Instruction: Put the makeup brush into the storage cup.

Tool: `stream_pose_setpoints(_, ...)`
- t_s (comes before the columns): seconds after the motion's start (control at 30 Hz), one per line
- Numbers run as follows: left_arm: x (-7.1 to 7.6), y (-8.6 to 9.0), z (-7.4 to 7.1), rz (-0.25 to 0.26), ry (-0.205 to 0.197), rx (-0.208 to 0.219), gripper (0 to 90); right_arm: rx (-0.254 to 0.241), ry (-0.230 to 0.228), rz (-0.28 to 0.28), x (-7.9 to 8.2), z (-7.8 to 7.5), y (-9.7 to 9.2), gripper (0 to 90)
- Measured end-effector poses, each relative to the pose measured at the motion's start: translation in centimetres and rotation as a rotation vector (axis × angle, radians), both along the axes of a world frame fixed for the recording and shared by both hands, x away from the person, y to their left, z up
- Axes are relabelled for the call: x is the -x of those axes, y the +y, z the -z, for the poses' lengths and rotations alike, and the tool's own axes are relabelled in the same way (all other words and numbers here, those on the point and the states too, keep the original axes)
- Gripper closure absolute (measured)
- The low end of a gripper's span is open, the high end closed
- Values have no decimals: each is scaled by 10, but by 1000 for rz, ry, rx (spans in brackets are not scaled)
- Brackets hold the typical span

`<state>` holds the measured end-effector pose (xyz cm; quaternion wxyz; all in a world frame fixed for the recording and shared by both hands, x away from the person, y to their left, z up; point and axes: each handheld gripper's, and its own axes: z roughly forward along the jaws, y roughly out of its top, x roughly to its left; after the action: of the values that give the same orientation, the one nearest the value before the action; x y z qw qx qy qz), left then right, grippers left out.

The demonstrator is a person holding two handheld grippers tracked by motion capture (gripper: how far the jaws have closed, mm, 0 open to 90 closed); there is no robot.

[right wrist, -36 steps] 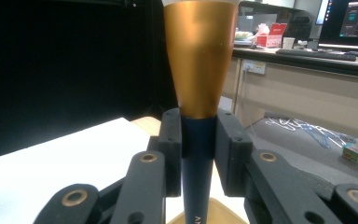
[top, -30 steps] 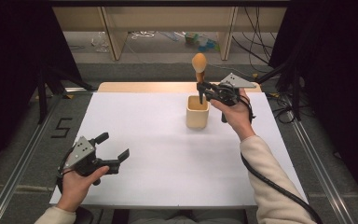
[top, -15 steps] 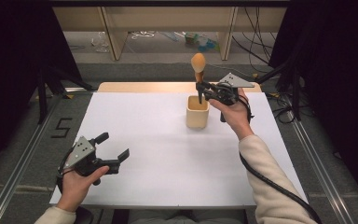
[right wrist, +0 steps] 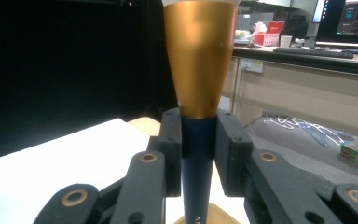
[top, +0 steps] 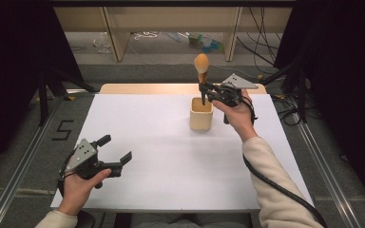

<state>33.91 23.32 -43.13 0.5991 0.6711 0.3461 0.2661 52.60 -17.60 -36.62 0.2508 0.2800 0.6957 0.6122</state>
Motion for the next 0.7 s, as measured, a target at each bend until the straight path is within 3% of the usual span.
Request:
stream_pose_setpoints(0.03, 0, 0, 0, 1, -2, -1, 3, 5, -21, 1, -1, 0, 0, 749)
stream_pose_setpoints(0.13, 0, 0, 0, -1, -1, 0, 3, 7, -25, 2, -2, 0, 0, 749)
stream_pose_setpoints(0.3, 0, 0, 0, 0, -2, -2, 3, 11, -8, 2, -2, 0, 1, 749)
stream_pose_setpoints(0.5, 0, 0, 0, 1, -2, -2, 2, 10, -19, 7, -4, 1, 2, 748)
stream_pose_setpoints(0.63, 0, 0, 0, 0, -3, -1, 3, -1, 9, 2, -3, 2, 2, 749)
stream_pose_setpoints(0.7, 0, 0, 0, 1, -3, -1, 3, 7, -11, 8, -4, 2, 2, 749)
